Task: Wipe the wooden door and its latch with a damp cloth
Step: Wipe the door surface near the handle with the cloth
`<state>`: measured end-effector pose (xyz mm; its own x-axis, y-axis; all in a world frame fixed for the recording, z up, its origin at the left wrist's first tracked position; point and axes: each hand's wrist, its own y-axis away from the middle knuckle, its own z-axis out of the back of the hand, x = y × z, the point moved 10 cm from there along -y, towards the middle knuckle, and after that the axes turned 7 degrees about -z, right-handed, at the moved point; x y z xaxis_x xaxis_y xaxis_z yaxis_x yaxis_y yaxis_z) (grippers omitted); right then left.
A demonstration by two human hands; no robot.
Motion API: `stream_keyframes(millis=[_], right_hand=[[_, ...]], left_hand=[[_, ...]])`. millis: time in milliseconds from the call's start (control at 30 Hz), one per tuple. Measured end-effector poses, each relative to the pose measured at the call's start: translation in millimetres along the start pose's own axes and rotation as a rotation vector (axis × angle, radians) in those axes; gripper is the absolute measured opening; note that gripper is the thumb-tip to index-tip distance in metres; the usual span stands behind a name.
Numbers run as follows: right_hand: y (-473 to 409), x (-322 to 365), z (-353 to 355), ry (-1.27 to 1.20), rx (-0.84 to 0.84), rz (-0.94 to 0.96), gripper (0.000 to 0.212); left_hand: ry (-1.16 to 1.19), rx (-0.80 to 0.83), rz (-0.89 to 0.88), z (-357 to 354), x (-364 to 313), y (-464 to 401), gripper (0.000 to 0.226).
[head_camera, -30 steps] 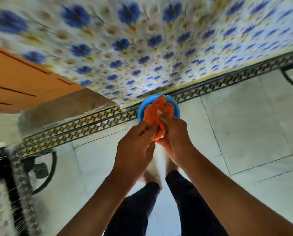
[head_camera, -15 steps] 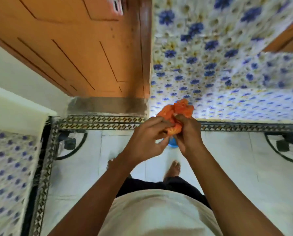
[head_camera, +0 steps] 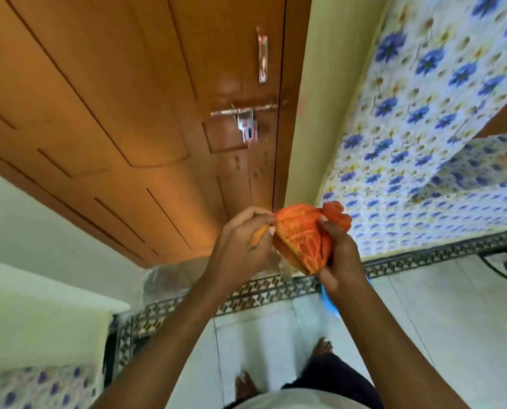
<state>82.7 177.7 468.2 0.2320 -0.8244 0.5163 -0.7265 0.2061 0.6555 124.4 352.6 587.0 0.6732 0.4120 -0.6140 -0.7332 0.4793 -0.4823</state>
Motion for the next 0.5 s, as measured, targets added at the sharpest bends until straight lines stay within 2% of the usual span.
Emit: stream_keyframes(millis=[133,267,333,400,500], right_hand=[[0,12,-51,0.076,-0.003,0.118,0.04],[-22,45,-109,0.113,-0.024,0.239,0.035],[-36,64,-141,0.112,-0.004,0.307,0.025],[-52,85,-173,0.116,0.009,0.387,0.027],[-74,116,-207,0.095,-0.068,0.513,0.023]], left_hand=[[-0.134,-0.026,-0.069,44,26,-64,0.024],[-0.272,-0.079,-0.224,78,39,-143,0.031],[-0.408,-0.055,-0.278,89,48,-178,0.037],[-0.574,0.012,-0.291,97,63,-212,0.046],[-0.801,0.098,-0.397,109,76,-256,0.059]])
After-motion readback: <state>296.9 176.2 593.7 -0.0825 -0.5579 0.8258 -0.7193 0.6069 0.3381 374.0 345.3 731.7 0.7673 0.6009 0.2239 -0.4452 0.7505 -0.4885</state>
